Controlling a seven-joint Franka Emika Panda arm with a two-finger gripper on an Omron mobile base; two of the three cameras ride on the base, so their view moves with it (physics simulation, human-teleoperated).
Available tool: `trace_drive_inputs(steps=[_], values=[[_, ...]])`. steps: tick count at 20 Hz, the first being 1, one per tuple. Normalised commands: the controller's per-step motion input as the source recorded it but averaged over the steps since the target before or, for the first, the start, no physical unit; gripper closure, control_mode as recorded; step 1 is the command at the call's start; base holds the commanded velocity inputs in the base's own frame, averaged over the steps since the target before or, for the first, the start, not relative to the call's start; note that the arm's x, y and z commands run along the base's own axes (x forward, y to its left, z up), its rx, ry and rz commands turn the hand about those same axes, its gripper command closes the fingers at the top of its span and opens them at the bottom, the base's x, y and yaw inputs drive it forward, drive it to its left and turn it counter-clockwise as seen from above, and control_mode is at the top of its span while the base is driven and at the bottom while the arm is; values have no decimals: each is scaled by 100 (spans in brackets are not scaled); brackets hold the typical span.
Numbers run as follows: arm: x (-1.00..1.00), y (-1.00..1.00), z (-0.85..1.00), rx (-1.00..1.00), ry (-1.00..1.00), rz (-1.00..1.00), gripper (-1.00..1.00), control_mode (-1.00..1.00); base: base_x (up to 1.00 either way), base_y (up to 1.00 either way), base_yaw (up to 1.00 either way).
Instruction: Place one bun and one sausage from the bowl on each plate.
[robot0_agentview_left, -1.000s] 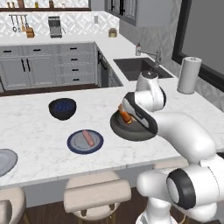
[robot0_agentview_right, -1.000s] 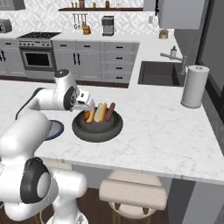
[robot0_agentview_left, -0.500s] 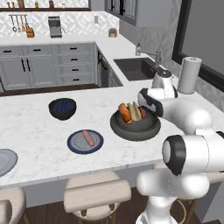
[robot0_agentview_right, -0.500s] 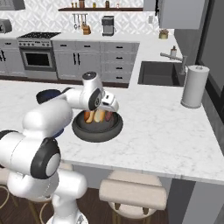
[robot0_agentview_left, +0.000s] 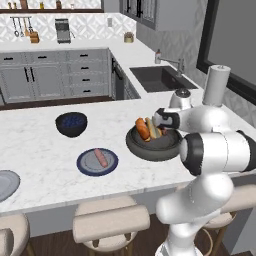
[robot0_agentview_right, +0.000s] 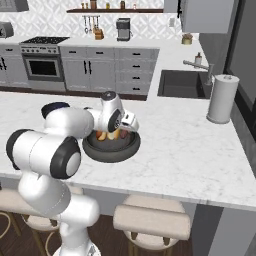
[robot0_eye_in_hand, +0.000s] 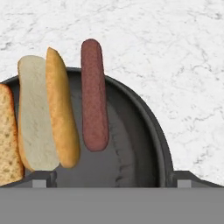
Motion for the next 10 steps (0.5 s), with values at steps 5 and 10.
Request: trace_drive_inputs(steps=[5, 10], values=[[37, 0, -17, 2, 0, 0, -100, -100, 0, 0, 0], [16, -22, -2, 15, 0, 0, -100, -100, 0, 0, 0]])
